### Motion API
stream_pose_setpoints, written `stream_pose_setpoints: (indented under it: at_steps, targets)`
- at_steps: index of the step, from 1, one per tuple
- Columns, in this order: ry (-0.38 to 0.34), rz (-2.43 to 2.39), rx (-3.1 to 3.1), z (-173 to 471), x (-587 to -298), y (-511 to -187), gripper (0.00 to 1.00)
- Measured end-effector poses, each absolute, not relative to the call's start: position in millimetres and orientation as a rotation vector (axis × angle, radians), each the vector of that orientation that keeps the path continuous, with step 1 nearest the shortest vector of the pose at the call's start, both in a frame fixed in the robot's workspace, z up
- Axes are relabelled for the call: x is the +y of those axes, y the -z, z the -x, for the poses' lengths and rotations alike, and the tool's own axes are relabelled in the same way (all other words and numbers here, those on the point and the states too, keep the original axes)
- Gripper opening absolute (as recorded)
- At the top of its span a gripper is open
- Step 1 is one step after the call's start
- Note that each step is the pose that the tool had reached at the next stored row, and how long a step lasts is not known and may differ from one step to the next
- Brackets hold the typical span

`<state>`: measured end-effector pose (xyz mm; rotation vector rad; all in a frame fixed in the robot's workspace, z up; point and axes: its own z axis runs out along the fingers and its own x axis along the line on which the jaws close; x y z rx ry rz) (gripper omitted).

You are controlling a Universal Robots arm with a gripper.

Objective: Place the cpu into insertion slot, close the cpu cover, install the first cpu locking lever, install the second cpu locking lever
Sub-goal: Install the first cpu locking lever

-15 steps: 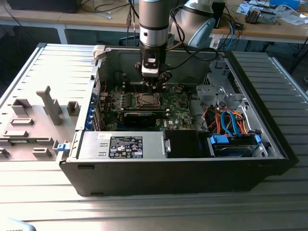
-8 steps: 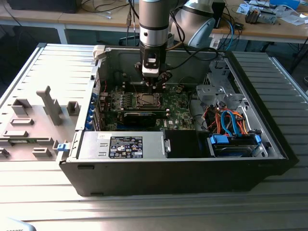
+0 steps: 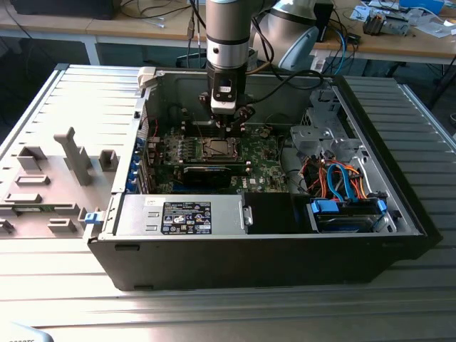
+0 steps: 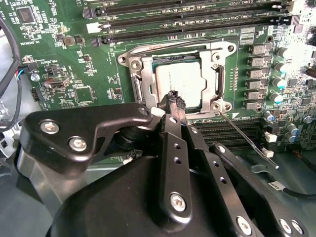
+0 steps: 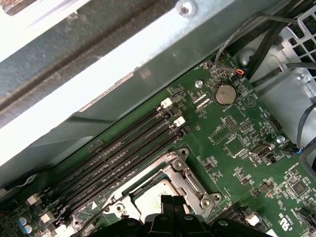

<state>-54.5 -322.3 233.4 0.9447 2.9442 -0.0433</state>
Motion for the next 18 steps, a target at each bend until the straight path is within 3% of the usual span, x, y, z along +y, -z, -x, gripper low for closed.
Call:
stream_pose_setpoints:
  at_steps: [18]
  targets:
    - [0.043,-0.912,2.954,54.5,-322.3,-233.5,0.11]
